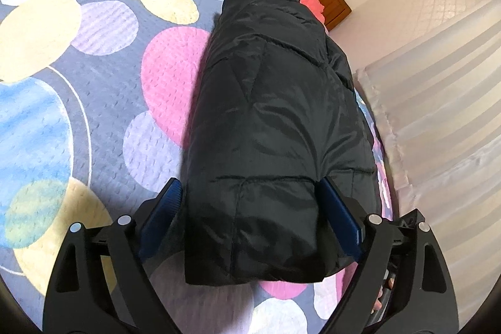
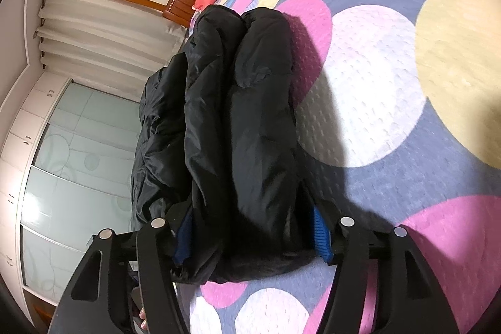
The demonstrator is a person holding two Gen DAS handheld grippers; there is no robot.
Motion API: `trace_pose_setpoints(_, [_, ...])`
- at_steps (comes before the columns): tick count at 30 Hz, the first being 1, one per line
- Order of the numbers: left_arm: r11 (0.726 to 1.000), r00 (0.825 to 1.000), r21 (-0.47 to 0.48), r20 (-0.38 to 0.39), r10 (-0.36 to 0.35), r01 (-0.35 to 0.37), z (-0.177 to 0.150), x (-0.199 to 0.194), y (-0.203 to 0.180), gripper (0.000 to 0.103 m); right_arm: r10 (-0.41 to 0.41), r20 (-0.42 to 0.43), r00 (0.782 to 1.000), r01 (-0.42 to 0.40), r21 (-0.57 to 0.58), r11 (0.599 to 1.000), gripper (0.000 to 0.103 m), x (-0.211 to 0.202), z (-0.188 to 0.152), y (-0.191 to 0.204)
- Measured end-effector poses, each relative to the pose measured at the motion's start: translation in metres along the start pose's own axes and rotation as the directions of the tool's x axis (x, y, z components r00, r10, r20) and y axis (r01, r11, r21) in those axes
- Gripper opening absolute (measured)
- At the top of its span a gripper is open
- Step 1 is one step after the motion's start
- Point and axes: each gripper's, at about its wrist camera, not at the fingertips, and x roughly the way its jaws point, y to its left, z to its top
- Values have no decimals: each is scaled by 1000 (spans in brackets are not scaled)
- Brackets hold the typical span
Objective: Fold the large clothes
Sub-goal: 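Lay the folded jacket down and open both tools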
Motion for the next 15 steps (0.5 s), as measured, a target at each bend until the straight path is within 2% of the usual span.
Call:
trace_pose_setpoints(9, [992,995,83,34,96,-98,-12,-11,-16,88,-15,18,1000,15,15,1000,62,-17,-10,-3])
trace_pose_setpoints(15, [971,983,157,66,173,-181,-25,-21,-30,88,-51,31,998,50,25,998,66,-30,-19,-2])
